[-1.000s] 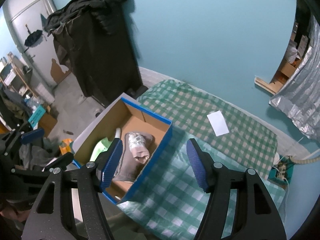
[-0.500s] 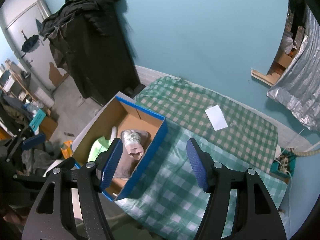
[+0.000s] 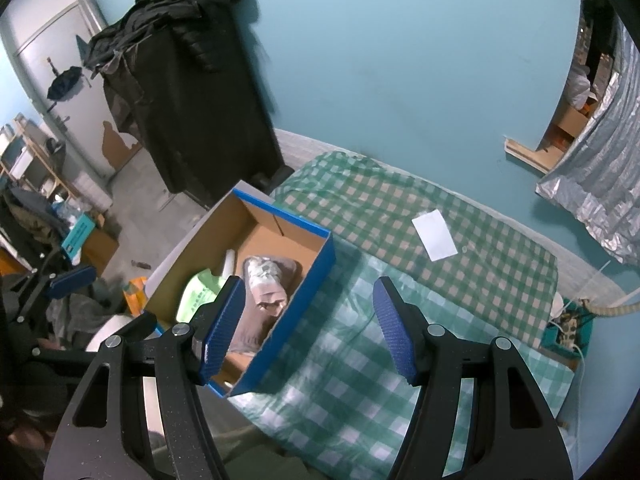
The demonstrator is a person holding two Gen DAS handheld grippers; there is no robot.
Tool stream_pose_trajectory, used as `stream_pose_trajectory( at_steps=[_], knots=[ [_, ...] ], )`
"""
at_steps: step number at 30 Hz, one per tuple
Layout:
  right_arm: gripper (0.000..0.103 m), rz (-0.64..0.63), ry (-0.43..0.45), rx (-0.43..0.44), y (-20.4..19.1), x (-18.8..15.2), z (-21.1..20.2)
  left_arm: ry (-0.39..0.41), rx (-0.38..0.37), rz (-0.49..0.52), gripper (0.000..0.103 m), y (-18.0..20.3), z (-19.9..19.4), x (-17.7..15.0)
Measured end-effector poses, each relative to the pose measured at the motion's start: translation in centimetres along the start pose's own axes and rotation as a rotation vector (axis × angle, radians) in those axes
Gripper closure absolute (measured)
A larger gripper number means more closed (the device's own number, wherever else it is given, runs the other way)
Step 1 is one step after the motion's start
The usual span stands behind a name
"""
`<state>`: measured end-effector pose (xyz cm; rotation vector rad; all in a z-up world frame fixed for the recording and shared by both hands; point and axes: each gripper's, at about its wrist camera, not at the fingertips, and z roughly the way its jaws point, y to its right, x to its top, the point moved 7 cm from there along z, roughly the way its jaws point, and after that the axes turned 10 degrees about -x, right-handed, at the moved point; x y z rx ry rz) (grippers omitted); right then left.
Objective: Organize soft objects
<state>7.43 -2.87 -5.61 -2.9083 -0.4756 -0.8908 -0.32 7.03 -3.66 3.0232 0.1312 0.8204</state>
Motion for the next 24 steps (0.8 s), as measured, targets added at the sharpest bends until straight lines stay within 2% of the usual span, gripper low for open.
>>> stream_pose_trajectory(
  at_steps=[24],
  knots=[
    [0.037,-0.003,0.003,0.000,0.04,0.10,0.02,-0.002,0.000,-0.003,0.016,0.36,0.12,-0.21]
  ],
)
